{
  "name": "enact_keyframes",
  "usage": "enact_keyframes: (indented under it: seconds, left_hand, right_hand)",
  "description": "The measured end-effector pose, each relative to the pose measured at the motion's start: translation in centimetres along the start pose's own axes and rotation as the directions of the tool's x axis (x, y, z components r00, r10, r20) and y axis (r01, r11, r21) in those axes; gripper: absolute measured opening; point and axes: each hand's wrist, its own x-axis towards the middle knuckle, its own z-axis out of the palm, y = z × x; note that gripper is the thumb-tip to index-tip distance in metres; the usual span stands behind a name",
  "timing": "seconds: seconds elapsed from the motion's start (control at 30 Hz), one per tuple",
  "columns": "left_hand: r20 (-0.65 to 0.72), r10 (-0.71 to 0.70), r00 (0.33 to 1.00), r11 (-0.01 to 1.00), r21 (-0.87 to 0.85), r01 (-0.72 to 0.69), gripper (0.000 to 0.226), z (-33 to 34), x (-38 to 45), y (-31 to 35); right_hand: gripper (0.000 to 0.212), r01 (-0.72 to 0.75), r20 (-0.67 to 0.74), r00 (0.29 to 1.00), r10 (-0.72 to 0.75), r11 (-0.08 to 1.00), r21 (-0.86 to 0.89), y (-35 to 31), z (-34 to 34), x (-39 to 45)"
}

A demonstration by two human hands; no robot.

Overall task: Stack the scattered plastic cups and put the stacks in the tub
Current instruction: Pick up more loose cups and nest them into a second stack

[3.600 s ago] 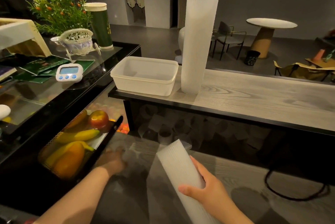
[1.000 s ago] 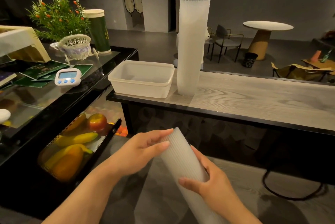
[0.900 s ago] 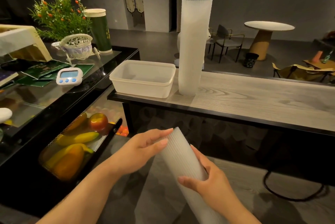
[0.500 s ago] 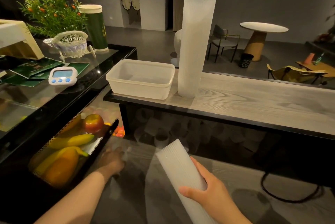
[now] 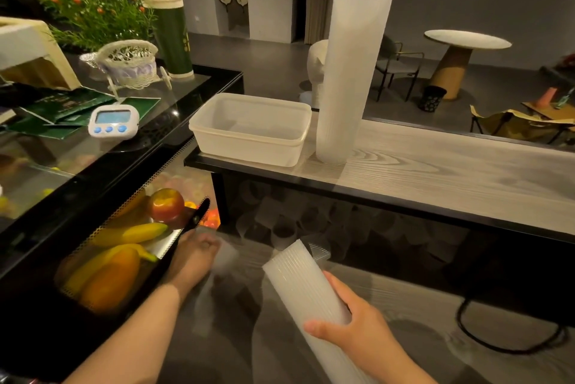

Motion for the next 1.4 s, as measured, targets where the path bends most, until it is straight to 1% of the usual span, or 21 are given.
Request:
enact_keyframes:
  seconds: [0.07,0.1,0.23,0.33,0.47,0.57,0.63,0.67,0.73,0.8,0.87,0.93,1.1,1.23,1.33,1.4]
  left_hand:
    - [-0.007,0.019,1.0,0.981,-0.193,-0.02,0.021,-0.8,-0.8,2.5]
    - [0.002,0.028,1.0,0.971,-0.236,-0.027,0.02,-1.4,-1.4,3.8]
    - [0.043,0.184,0.982,0.943,-0.289,-0.164,0.018,-3.3,-4.6,8.1]
    - [0.105,0.259,0.96,0.916,-0.341,-0.21,0.019,-4.2,-6.7,10.5]
    - [0.164,0.329,0.93,0.908,-0.328,-0.263,0.013,-4.5,-8.7,12.7]
    - [0.166,0.373,0.913,0.905,-0.28,-0.319,0.007,-4.2,-9.9,13.9]
    - [0.156,0.385,0.91,0.907,-0.247,-0.341,0.008,-3.9,-10.4,14.3]
    - [0.149,0.392,0.908,0.907,-0.23,-0.354,0.01,-3.8,-10.6,14.4]
    - [0.165,0.43,0.888,0.895,-0.203,-0.396,0.019,-3.7,-11.0,14.5]
    - [0.231,0.478,0.847,0.877,-0.184,-0.444,0.028,-3.3,-11.7,14.7]
    - [0.304,0.512,0.803,0.857,-0.12,-0.501,0.036,-2.7,-12.6,15.0]
    - [0.323,0.536,0.78,0.838,-0.094,-0.537,0.042,-2.3,-13.1,15.3]
    - [0.327,0.533,0.78,0.843,-0.134,-0.52,0.042,-3.2,-13.6,16.6]
    - [0.341,0.58,0.74,0.811,-0.154,-0.564,0.043,-3.4,-13.9,17.6]
    - [0.354,0.591,0.725,0.801,-0.158,-0.577,0.047,-3.7,-13.4,18.1]
    - [0.301,0.617,0.727,0.787,-0.237,-0.57,0.043,-4.2,-12.6,18.7]
  right_hand:
    - [0.111,-0.006,0.0,1.0,0.006,1.0,-0.012,0.1,0.1,0.1]
    - [0.111,-0.008,0.004,1.0,0.008,1.0,-0.011,0.1,0.2,0.2]
    - [0.107,0.027,0.018,0.999,-0.028,1.0,0.013,-0.1,0.2,0.0]
    - [0.105,0.061,-0.019,0.998,-0.06,0.997,0.052,-0.3,-0.1,-0.5]
    - [0.102,0.113,-0.038,0.993,-0.111,0.992,0.048,-0.5,-0.7,-1.3]
    - [0.101,0.146,-0.054,0.988,-0.143,0.988,0.054,-0.5,-0.8,-1.9]
    - [0.104,0.157,-0.064,0.986,-0.152,0.984,0.081,-0.5,-0.7,-2.3]
    - [0.105,0.162,-0.068,0.985,-0.156,0.982,0.098,-0.5,-0.6,-2.5]
    - [0.098,0.177,-0.091,0.982,-0.165,0.974,0.143,-0.5,-0.6,-2.8]
    - [0.093,0.188,-0.116,0.979,-0.17,0.967,0.169,-0.8,-0.7,-3.0]
    - [0.097,0.198,-0.117,0.977,-0.179,0.964,0.178,-1.1,-0.7,-3.3]
    - [0.099,0.201,-0.117,0.977,-0.181,0.961,0.191,-1.4,-0.8,-3.5]
    - [0.089,0.235,-0.17,0.965,-0.199,0.945,0.226,-1.4,-0.8,-3.7]
    - [0.096,0.255,-0.193,0.959,-0.208,0.93,0.265,-1.6,-0.6,-3.8]
    - [0.097,0.28,-0.216,0.95,-0.226,0.923,0.264,-2.0,-0.7,-3.5]
    - [0.093,0.302,-0.221,0.944,-0.247,0.914,0.269,-2.6,-1.1,-3.2]
